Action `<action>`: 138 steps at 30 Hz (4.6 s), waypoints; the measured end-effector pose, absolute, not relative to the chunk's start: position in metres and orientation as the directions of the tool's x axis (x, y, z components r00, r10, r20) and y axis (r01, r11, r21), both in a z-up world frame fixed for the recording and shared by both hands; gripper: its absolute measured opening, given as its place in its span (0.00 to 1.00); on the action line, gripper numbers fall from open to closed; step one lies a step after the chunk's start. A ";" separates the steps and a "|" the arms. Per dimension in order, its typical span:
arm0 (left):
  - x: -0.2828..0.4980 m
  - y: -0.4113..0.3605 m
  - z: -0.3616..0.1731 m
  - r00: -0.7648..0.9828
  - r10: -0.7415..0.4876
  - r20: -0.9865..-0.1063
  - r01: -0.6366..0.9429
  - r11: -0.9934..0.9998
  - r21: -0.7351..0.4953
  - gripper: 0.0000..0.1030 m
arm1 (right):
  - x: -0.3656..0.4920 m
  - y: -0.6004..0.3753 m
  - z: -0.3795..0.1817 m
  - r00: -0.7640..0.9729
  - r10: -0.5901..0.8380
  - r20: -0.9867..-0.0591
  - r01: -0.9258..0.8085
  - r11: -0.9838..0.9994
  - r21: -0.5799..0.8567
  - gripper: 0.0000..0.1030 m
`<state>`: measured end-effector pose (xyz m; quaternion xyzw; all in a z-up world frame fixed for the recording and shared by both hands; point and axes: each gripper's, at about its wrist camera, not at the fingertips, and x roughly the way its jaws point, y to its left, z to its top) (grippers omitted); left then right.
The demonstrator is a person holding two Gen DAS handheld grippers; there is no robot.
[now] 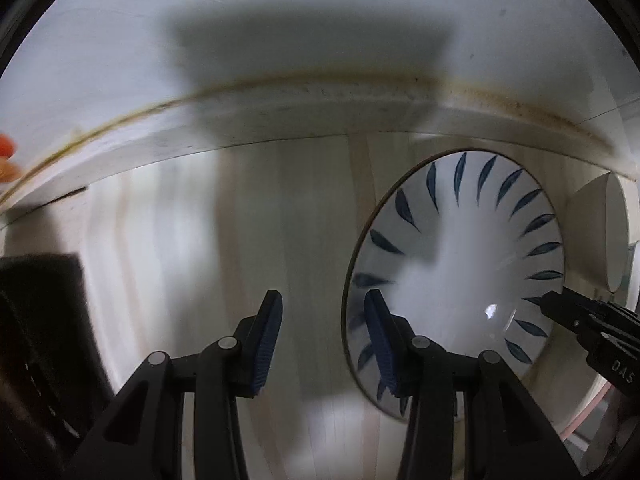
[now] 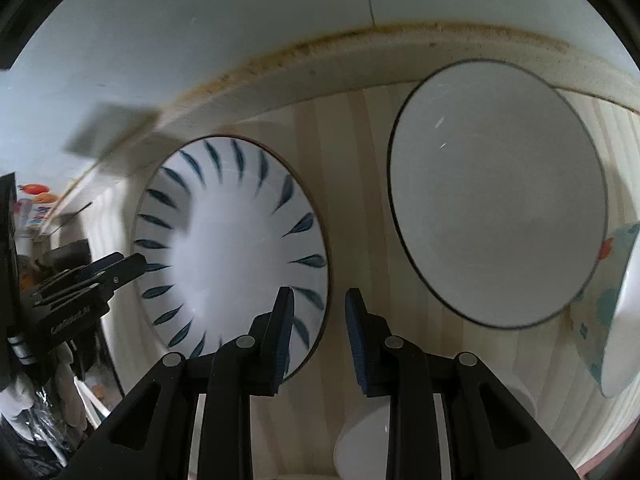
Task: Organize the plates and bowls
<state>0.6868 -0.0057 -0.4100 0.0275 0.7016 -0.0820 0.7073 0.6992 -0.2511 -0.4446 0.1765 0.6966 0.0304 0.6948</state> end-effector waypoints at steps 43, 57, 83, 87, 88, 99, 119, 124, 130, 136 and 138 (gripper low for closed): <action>0.558 -0.003 -0.254 0.168 -0.109 -0.980 0.150 0.985 -0.084 0.20 | 0.587 -0.226 -0.329 0.189 0.345 -0.919 -0.002 0.936 0.351 0.12; 0.471 -0.038 -0.251 0.124 -0.145 -0.982 0.210 0.971 -0.116 0.20 | 0.473 -0.267 -0.324 0.170 0.359 -0.918 0.003 0.931 0.365 0.12; 0.411 -0.090 -0.346 -0.052 -0.061 -0.997 0.271 0.960 -0.073 0.20 | 0.403 -0.312 -0.430 -0.005 0.349 -0.937 0.081 0.934 0.348 0.12; 0.410 -0.096 -0.349 -0.053 -0.051 -0.997 0.274 0.960 -0.064 0.20 | 0.407 -0.312 -0.433 -0.010 0.348 -0.937 0.089 0.934 0.346 0.12; 0.409 -0.097 -0.350 -0.054 -0.050 -0.997 0.273 0.960 -0.063 0.20 | 0.407 -0.314 -0.435 -0.015 0.350 -0.937 0.090 0.933 0.348 0.12; 0.406 -0.088 -0.353 -0.058 -0.066 -0.996 0.228 0.971 -0.077 0.20 | 0.412 -0.314 -0.438 -0.022 0.351 -0.936 0.096 0.933 0.347 0.14; 0.358 -0.085 -0.226 0.035 -0.173 -0.984 0.205 0.965 -0.162 0.20 | 0.371 -0.318 -0.306 0.152 0.321 -0.935 0.070 0.940 0.334 0.15; 0.343 -0.097 -0.203 0.036 -0.206 -0.978 0.226 0.955 -0.193 0.20 | 0.349 -0.314 -0.267 0.187 0.313 -0.931 0.035 0.945 0.324 0.15; 0.333 -0.102 -0.184 0.053 -0.216 -0.975 0.241 0.950 -0.197 0.20 | 0.332 -0.314 -0.243 0.199 0.319 -0.927 0.001 0.945 0.326 0.15; 0.328 -0.105 -0.174 0.078 -0.218 -0.973 0.242 0.951 -0.194 0.20 | 0.317 -0.316 -0.232 0.201 0.319 -0.926 -0.010 0.946 0.324 0.15; 0.328 -0.106 -0.174 0.083 -0.218 -0.972 0.242 0.951 -0.192 0.20 | 0.315 -0.319 -0.232 0.195 0.324 -0.926 -0.006 0.944 0.329 0.15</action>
